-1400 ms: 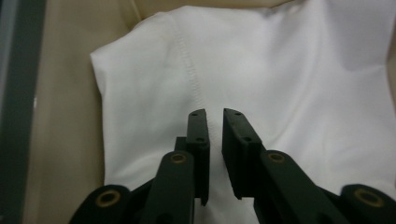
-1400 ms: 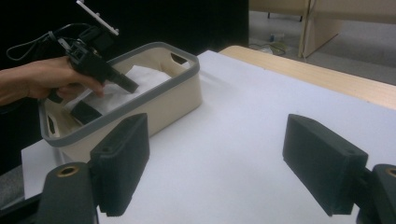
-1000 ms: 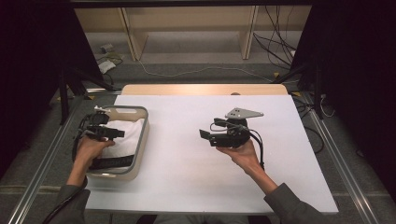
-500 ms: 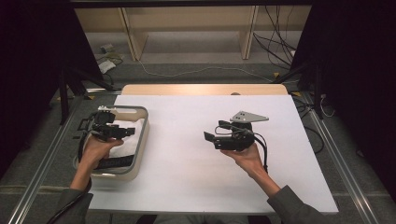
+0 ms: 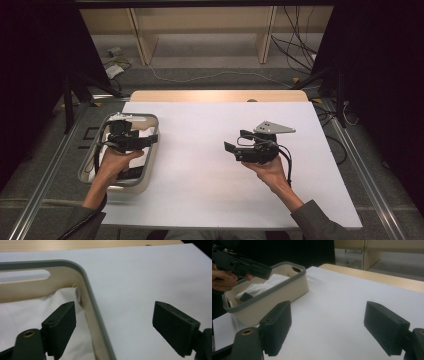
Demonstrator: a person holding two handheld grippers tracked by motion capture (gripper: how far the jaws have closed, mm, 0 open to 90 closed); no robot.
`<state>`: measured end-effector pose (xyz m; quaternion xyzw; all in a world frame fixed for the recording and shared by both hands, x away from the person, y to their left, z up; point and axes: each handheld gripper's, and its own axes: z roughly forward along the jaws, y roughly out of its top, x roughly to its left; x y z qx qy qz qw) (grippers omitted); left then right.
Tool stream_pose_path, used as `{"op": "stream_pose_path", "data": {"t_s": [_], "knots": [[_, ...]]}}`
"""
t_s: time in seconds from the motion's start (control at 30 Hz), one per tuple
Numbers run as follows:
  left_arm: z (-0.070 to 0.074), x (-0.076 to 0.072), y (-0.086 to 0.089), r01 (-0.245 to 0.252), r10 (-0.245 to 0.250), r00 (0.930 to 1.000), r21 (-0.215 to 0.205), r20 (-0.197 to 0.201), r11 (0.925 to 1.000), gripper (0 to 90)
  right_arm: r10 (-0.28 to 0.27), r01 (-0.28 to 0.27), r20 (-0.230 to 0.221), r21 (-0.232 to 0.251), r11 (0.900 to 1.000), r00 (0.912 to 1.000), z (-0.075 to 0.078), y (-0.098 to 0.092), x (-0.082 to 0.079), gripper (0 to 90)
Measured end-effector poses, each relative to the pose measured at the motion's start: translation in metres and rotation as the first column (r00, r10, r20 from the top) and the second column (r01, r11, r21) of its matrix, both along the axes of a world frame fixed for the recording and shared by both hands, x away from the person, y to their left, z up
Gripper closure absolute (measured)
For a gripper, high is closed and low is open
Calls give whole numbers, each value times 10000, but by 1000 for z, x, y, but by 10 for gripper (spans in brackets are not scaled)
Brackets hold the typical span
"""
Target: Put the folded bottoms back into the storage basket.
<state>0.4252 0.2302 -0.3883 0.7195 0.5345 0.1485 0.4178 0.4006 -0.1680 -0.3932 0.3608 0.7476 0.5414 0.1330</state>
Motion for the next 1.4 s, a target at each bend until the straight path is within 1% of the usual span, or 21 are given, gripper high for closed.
{"op": "stream_pose_path", "data": {"t_s": [0.1, 0.13, 0.17, 0.2, 0.23, 0.4, 0.53, 0.63, 0.67, 0.73, 0.8, 0.9, 0.93, 1.03, 1.13, 1.23, 1.33, 1.37, 1.4], "knots": [[1, -4, -10, 202, -199, 9995, -143, 231, 9997, 181, -49, 49, 35, 31, 10000, 10000, -1, -2, -1, 225], [1, -5, -12, 255, -250, 9994, -211, 248, 9995, 181, -61, 61, 28, 26, 10000, 10000, -1, -3, -2, 223], [0, -7, -15, 330, -321, 9991, -358, 267, 9988, 179, -74, 74, 44, 33, 10000, 10000, -1, -4, -3, 222], [0, -9, -19, 450, -434, 9987, -598, 268, 9972, 179, -82, 81, 54, 37, 10000, 10000, -1, -4, -3, 221], [-1, -11, -21, 497, -476, 9984, -725, 304, 9961, 179, -80, 79, 78, 47, 10000, 9999, -1, -5, -3, 220], [-3, -17, -35, 920, -882, 9948, -796, 503, 9926, 177, -108, 105, 165, 141, 9998, 9998, 0, -8, -6, 219], [-5, -21, -43, 1082, -1024, 9922, -832, 715, 9906, 176, -146, 144, 160, 129, 9998, 9998, -1, -10, -9, 219], [-6, -25, -49, 1217, -1137, 9900, -990, 831, 9876, 176, -178, 176, 177, 134, 9998, 9997, -2, -12, -11, 218], [-7, -26, -51, 1318, -1229, 9883, -1014, 901, 9861, 176, -170, 168, 175, 143, 9998, 9997, -2, -13, -11, 218], [-9, -28, -54, 1386, -1285, 9865, -998, 1014, 9853, 176, -213, 210, 156, 144, 9997, 9997, -3, -14, -13, 218], [-12, -31, -58, 1480, -1372, 9847, -1009, 1071, 9838, 176, -226, 223, 161, 148, 9996, 9996, -4, -16, -14, 218], [-15, -35, -64, 1611, -1492, 9831, -1137, 1065, 9804, 176, -260, 257, 171, 174, 9995, 9995, -5, -18, -17, 218], [-15, -36, -65, 1670, -1548, 9816, -1089, 1120, 9799, 176, -264, 260, 204, 190, 9995, 9994, -5, -19, -17, 218], [-16, -40, -69, 1817, -1668, 9781, -1197, 1247, 9760, 176, -304, 300, 242, 183, 9994, 9992, -5, -21, -19, 211], [-18, -44, -74, 1963, -1789, 9737, -1207, 1414, 9731, 176, -339, 331, 263, 277, 9991, 9991, -5, -24, -21, 208], [-19, -47, -76, 2115, -1920, 9691, -1216, 1546, 9698, 175, -393, 386, 270, 278, 9989, 9989, -6, -26, -22, 204], [-23, -50, -77, 2338, -2126, 9617, -1132, 1730, 9657, 170, -433, 425, 301, 256, 9988, 9986, -7, -27, -24, 192], [-24, -52, -77, 2349, -2131, 9611, -1144, 1756, 9653, 164, -459, 453, 244, 251, 9987, 9986, -8, -28, -25, 185], [-24, -53, -77, 2400, -2169, 9600, -1215, 1771, 9631, 163, -453, 447, 258, 238, 9987, 9986, -9, -28, -25, 178]]}}
